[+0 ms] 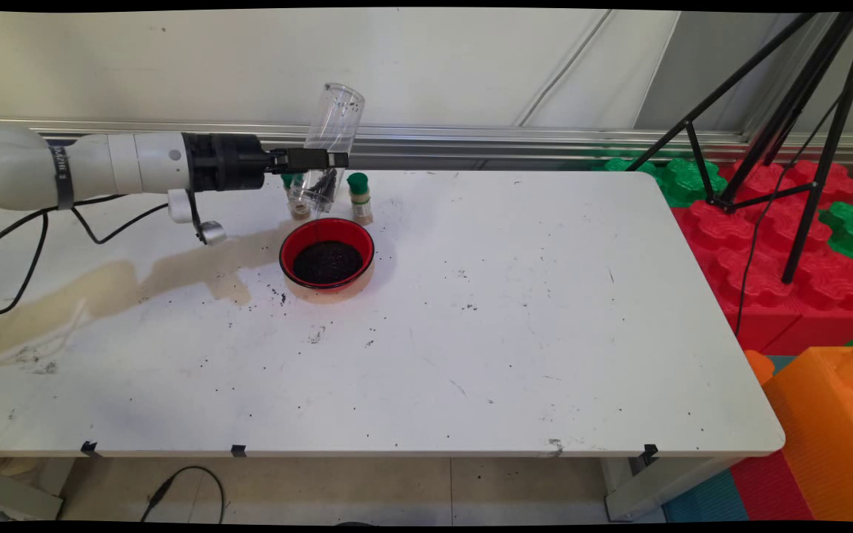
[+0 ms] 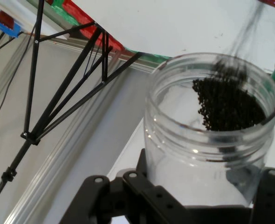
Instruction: Pour the black seasoning powder in the red bowl
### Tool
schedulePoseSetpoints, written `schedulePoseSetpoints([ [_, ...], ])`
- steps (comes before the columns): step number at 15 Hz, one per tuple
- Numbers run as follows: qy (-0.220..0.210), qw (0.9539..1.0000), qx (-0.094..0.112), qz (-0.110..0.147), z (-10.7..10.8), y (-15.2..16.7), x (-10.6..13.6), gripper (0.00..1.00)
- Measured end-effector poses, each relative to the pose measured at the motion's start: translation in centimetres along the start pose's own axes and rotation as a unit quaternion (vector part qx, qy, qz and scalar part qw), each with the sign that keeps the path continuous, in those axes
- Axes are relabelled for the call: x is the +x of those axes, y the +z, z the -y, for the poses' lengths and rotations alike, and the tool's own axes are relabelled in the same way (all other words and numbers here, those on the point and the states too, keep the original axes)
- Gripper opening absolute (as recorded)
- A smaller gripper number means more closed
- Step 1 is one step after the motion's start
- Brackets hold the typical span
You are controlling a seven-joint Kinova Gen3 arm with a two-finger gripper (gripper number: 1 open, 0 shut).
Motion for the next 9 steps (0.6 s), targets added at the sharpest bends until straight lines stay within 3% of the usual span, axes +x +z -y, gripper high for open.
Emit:
schedulePoseSetpoints([
  [9, 0.025, 0.9996, 0.009, 0.006, 0.2, -0.29, 0.14, 0.0],
])
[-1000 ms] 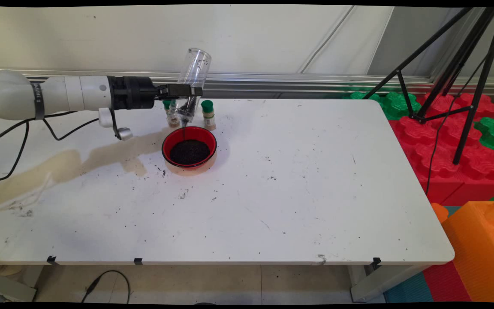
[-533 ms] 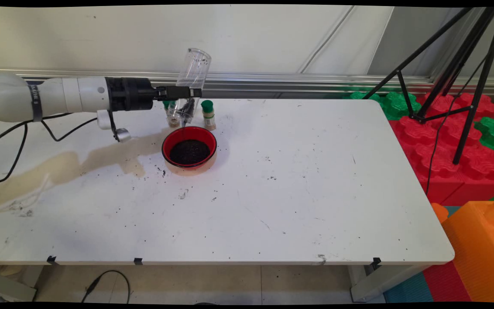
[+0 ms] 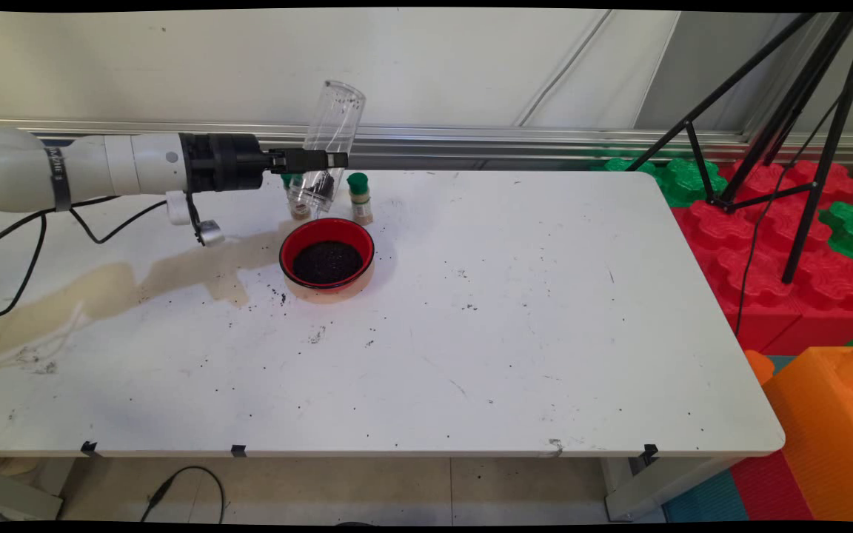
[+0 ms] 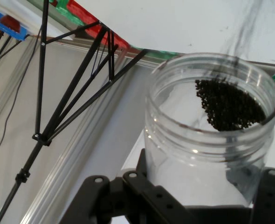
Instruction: Pour the black seasoning powder in the red bowl
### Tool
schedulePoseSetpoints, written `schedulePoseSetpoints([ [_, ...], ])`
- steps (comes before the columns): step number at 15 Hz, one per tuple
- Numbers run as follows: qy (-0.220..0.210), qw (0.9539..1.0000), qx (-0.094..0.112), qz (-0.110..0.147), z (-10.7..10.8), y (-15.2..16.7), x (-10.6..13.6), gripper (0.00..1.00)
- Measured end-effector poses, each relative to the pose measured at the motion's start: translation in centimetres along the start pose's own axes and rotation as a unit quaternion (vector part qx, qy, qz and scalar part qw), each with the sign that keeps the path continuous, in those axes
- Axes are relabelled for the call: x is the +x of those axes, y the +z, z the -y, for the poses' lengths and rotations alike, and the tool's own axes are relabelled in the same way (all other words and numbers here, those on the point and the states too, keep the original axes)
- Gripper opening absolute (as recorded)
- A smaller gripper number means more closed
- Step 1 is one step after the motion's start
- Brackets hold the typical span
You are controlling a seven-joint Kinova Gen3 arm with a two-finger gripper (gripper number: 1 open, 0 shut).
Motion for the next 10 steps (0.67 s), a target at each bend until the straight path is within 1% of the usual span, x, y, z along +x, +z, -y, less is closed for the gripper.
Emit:
schedulePoseSetpoints([
  [10, 0.022, 0.9997, 0.009, 0.008, 0.25, -0.17, -0.2, 0.0],
])
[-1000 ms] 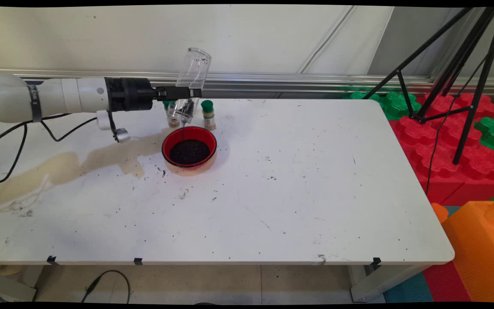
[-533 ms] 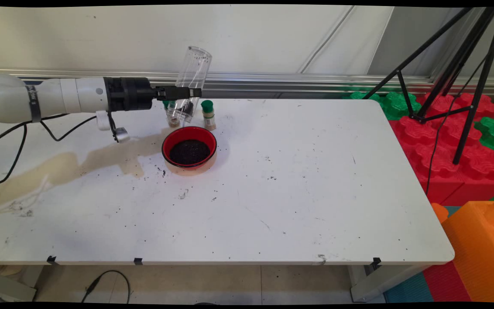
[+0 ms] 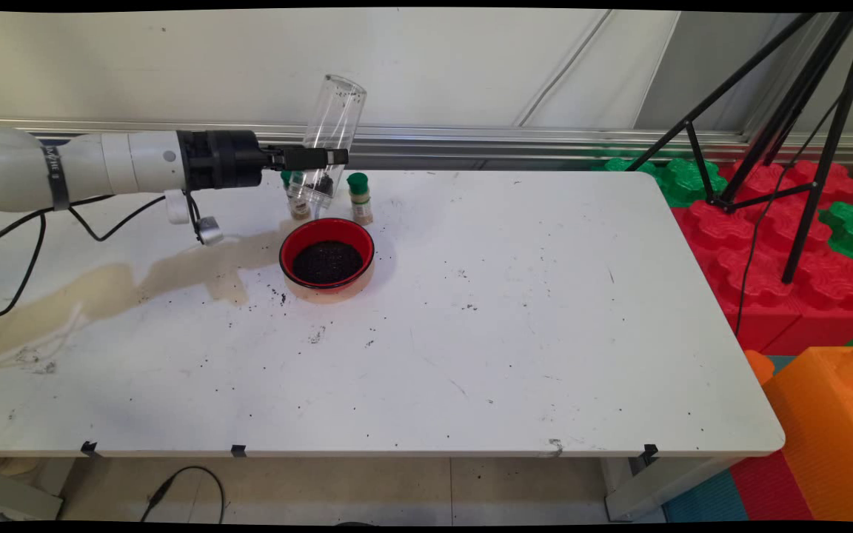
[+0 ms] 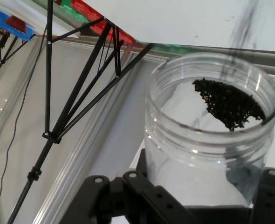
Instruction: Pour the black seasoning powder in the red bowl
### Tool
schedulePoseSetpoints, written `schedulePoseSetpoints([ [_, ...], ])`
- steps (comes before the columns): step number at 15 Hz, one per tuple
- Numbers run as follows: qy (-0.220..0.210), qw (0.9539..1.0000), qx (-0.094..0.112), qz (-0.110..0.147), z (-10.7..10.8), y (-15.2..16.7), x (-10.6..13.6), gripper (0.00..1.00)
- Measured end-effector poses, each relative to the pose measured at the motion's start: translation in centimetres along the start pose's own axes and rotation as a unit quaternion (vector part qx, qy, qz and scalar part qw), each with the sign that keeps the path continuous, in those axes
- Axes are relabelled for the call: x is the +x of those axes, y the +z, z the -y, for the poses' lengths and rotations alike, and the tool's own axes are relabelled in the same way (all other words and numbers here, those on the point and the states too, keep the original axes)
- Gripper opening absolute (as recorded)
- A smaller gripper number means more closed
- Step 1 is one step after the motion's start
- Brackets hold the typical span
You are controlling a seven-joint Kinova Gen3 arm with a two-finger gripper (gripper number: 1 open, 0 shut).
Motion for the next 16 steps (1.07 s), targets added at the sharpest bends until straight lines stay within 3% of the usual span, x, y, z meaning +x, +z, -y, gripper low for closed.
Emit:
schedulePoseSetpoints([
  [7, -0.014, 0.9999, 0.003, 0.001, 0.07, -0.38, 0.06, 0.0],
  [13, -0.063, 0.998, 0.001, 0.0, -0.17, -0.55, 0.14, 0.0],
  [16, -0.104, 0.9946, 0.0, -0.002, -0.27, -0.52, 0.23, 0.0],
])
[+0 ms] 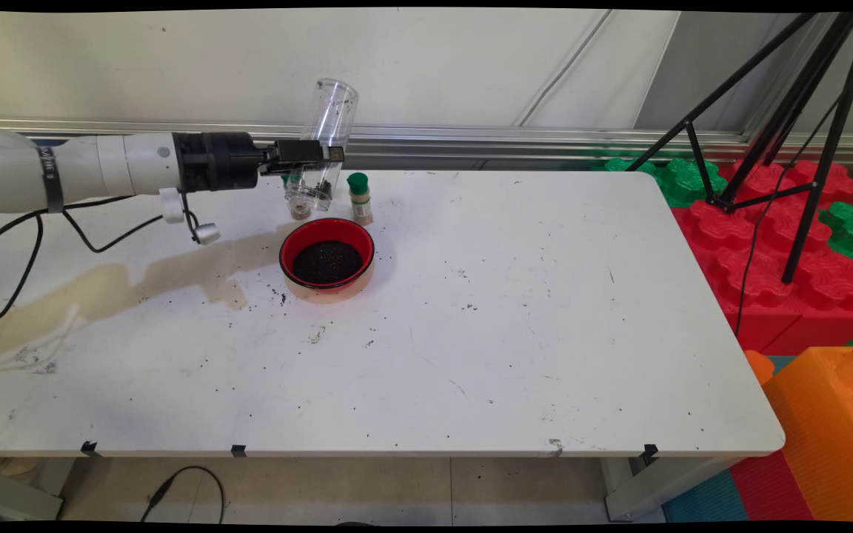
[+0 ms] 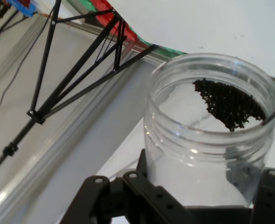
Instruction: Pour the black seasoning powder in the red bowl
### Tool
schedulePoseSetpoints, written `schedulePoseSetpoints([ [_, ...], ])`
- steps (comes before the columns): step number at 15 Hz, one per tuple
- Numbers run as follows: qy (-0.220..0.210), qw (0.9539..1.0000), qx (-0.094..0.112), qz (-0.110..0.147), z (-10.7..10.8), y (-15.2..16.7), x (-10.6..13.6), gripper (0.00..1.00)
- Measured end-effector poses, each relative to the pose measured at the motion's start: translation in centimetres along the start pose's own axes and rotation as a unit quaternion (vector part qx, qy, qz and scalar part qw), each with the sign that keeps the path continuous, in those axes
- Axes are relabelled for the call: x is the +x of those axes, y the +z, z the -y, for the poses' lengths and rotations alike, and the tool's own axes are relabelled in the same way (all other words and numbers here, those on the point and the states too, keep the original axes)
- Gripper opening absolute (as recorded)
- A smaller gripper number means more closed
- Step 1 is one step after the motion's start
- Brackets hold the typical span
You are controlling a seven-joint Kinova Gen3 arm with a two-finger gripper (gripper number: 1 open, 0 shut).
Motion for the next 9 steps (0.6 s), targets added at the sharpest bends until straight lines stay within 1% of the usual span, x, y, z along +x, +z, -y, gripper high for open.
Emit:
schedulePoseSetpoints([
  [2, -0.039, 0.9992, -0.001, -0.003, 0.02, 0.02, 0.12, 0.0],
  [4, -0.074, 0.9973, -0.001, -0.007, 0.12, 0.0, 0.27, 0.0],
  [6, -0.109, 0.994, -0.001, -0.01, 0.27, -0.06, 0.4, 0.0],
  [9, -0.15, 0.9886, -0.001, -0.014, 0.48, -0.23, 0.53, 0.0],
])
